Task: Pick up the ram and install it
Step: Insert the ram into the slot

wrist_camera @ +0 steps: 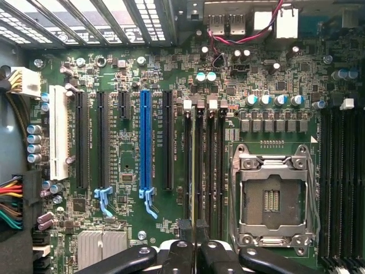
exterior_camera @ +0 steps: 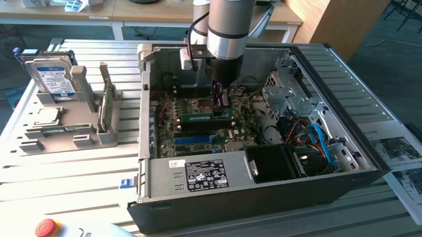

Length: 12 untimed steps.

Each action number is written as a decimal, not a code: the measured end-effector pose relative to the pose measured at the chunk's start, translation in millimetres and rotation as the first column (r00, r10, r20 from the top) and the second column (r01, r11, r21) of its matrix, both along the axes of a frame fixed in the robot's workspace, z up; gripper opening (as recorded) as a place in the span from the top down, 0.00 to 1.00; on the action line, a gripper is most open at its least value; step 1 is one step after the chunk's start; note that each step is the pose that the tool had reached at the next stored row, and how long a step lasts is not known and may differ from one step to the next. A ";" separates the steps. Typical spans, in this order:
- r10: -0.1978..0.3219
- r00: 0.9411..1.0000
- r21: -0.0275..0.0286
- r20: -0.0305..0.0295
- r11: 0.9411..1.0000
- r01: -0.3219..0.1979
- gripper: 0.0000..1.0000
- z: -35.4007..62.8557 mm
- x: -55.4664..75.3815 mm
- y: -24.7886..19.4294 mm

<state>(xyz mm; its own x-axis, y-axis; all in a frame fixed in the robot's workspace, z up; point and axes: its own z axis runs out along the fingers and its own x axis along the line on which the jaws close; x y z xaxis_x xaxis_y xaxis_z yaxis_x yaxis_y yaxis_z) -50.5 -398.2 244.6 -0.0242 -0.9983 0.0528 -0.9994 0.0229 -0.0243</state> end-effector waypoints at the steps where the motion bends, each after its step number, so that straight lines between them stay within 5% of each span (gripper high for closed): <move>1: 0.000 1.000 0.000 0.000 1.000 0.000 0.88 -0.1 -0.1 -0.4; 12: -0.005 1.000 0.000 0.000 1.000 0.005 0.88 -5.0 0.0 -2.6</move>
